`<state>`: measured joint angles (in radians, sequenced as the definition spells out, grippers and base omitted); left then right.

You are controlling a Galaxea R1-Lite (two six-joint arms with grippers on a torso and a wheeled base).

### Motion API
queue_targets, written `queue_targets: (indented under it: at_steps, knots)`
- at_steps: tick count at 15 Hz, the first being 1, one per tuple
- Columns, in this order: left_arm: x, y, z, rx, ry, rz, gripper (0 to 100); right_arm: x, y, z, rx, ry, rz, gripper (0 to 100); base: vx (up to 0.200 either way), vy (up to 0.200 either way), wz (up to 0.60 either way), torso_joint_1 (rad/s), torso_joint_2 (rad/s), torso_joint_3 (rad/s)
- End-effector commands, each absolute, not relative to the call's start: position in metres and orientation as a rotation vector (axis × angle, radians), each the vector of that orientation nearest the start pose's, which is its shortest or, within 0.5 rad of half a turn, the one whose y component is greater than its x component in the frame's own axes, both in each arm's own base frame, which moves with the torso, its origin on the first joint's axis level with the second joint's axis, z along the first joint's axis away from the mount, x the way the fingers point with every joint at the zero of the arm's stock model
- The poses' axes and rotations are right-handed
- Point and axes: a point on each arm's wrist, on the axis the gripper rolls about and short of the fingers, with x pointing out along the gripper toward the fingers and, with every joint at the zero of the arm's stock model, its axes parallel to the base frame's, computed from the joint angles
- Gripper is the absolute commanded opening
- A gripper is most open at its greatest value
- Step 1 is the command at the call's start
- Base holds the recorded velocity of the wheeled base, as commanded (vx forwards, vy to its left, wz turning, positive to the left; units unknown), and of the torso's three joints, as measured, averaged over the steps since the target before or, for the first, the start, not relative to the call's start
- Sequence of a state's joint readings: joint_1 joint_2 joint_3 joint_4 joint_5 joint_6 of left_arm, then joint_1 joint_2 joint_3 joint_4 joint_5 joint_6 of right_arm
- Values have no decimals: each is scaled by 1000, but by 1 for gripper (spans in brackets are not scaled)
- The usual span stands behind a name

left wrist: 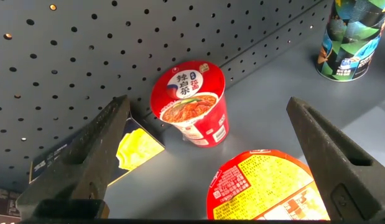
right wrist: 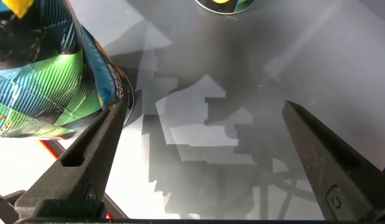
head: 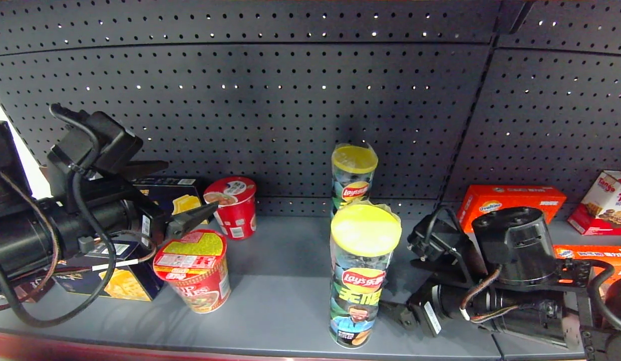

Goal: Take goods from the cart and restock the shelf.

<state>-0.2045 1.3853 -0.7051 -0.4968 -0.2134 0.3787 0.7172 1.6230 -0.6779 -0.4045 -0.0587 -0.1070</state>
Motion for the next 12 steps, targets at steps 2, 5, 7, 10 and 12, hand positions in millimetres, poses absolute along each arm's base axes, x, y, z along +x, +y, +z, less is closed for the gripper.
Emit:
queue_targets:
  at_steps: [2, 5, 7, 10, 12]
  knots:
    - [223, -51, 224, 371, 106, -446, 100, 202, 177, 148, -313, 478, 677, 100, 0, 0, 0, 0, 0, 0]
    - [223, -51, 224, 371, 106, -446, 100, 202, 177, 147, -314, 481, 677, 100, 0, 0, 0, 0, 0, 0]
    - [223, -51, 225, 371, 104, -448, 100, 203, 177, 147, -314, 483, 677, 100, 0, 0, 0, 0, 0, 0]
    - [222, -51, 225, 371, 104, -446, 100, 204, 175, 149, -310, 476, 662, 100, 0, 0, 0, 0, 0, 0]
    - [222, -51, 224, 371, 106, -448, 100, 214, 169, 158, -286, 448, 623, 100, 0, 0, 0, 0, 0, 0]
